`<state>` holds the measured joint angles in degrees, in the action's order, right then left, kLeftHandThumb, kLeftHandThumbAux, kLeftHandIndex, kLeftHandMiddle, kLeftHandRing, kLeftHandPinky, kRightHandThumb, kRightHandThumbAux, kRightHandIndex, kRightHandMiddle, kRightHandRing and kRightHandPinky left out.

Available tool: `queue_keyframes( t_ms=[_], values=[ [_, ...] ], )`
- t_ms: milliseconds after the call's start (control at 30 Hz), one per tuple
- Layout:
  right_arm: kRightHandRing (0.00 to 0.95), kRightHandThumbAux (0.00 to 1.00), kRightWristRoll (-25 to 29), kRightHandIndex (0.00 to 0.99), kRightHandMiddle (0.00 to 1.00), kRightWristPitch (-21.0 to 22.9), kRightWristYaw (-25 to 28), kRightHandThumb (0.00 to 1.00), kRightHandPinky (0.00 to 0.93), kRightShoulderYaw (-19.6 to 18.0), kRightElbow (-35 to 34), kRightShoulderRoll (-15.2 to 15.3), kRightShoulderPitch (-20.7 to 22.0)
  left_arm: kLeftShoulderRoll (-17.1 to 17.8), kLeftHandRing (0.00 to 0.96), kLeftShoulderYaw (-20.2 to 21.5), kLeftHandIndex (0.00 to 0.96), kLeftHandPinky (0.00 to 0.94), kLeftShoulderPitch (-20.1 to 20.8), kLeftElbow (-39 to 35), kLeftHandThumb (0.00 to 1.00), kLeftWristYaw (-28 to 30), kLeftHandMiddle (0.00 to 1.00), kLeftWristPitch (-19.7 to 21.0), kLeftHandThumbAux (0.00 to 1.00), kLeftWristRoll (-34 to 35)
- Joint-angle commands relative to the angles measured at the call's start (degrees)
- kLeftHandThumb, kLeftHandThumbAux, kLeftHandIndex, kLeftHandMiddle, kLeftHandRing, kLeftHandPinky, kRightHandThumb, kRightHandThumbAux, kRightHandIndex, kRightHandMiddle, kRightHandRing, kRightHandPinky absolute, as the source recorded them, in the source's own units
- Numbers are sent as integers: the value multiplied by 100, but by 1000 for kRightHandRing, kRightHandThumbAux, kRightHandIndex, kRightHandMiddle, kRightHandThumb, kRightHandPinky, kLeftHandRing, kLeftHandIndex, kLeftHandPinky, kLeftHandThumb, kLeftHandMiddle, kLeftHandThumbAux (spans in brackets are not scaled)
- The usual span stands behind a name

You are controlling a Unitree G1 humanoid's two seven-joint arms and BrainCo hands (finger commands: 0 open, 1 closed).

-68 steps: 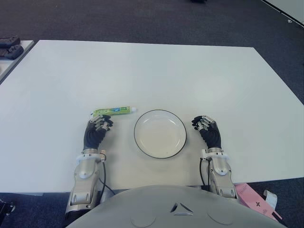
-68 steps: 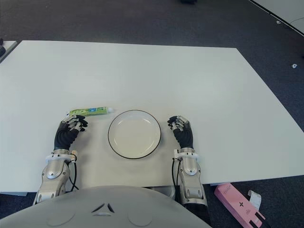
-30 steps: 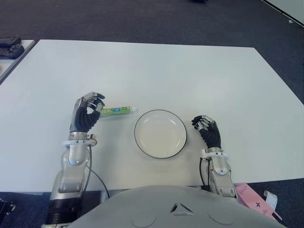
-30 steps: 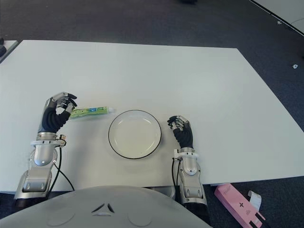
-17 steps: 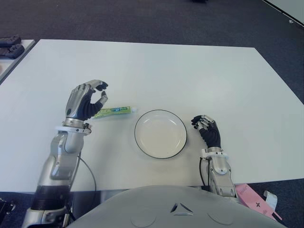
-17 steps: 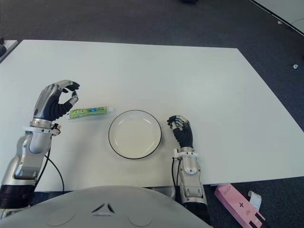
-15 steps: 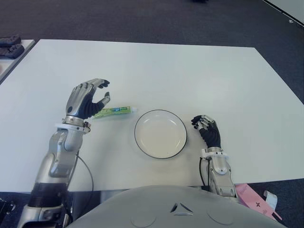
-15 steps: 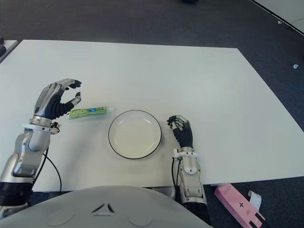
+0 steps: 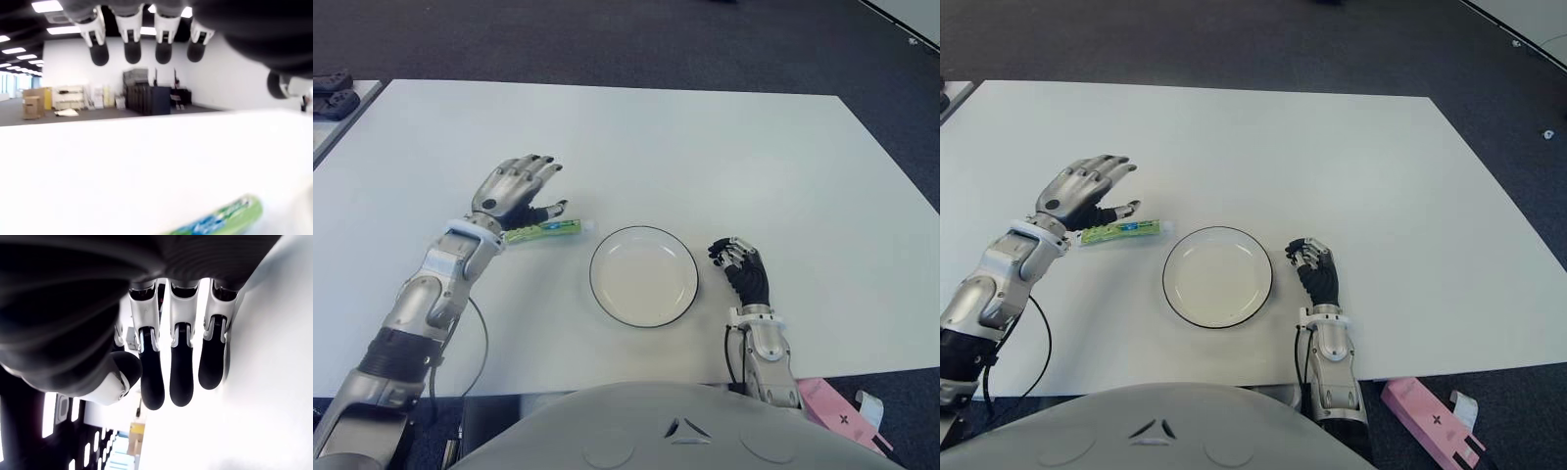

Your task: Put the toothpaste on the table into the plate.

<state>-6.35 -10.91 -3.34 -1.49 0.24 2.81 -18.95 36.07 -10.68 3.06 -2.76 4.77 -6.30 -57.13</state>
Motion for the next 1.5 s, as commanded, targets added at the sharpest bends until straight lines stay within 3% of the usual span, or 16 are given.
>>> queue_keyframes(
  t_ms=[33, 433, 800, 1233, 1500],
  values=[
    [472, 731, 20, 425, 492, 144, -43, 705, 467, -33, 28, -27, -99, 130, 0, -393, 0, 0, 271, 441, 392, 232, 0, -120, 106, -157],
    [471, 730, -74, 425, 491, 103, -95, 702, 460, 13, -27, 18, -206, 479, 0, -1251, 0, 0, 842, 996, 385, 705, 0, -634, 94, -469],
    [469, 729, -43, 426, 495, 113, -113, 702, 461, 3, -97, 14, -271, 739, 0, -1730, 0, 0, 985, 1015, 399, 1091, 0, -1044, 67, -587],
    [469, 730, -10, 426, 490, 139, -78, 704, 454, -21, -168, 43, -348, 1024, 0, -1755, 0, 0, 881, 855, 446, 1927, 0, -1654, 74, 211],
    [472, 728, 23, 426, 490, 117, -54, 705, 469, -32, -189, 54, -388, 1226, 0, -1691, 0, 0, 809, 589, 464, 2607, 0, -1649, 123, 670]
  ],
)
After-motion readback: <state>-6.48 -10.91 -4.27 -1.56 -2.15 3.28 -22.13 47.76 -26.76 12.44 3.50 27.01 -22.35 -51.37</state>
